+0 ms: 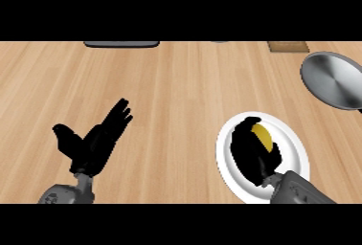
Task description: Pick the lemon from the plate and place it in the pan
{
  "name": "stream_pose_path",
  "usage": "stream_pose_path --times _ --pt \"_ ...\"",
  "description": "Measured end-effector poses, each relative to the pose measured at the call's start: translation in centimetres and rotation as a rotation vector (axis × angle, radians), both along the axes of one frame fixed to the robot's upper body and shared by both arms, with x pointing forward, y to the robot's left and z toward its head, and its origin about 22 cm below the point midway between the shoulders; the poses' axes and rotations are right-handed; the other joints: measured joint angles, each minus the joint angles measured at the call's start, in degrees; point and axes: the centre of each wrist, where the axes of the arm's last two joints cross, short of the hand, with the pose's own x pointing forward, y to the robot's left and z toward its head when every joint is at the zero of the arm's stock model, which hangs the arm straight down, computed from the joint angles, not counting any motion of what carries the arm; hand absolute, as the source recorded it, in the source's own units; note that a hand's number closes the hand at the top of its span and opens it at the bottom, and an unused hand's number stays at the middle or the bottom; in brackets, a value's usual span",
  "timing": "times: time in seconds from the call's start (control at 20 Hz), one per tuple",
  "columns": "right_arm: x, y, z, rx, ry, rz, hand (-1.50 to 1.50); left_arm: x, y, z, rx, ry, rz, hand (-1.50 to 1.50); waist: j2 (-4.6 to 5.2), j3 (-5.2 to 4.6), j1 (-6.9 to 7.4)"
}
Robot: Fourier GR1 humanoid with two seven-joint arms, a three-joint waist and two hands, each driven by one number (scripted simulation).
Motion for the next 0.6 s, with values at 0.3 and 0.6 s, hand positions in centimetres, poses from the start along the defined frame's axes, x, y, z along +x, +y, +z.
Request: stream_pose_path --times 0.3,0.6 --pt "1.8 -0.1 0.3 0.159 0.016 -0.101 1.50 -0.4 0.1 -0.4 -0.004 -0.002 0.005 0.00 0.03 0.00 -0.55" --pt "4.7 -0.1 2.5 0.726 0.093 -0.598 1.50 -0.6 0.8 -0.5 -0.005 -0.005 0.042 0.00 0.71 0.42 -2.87"
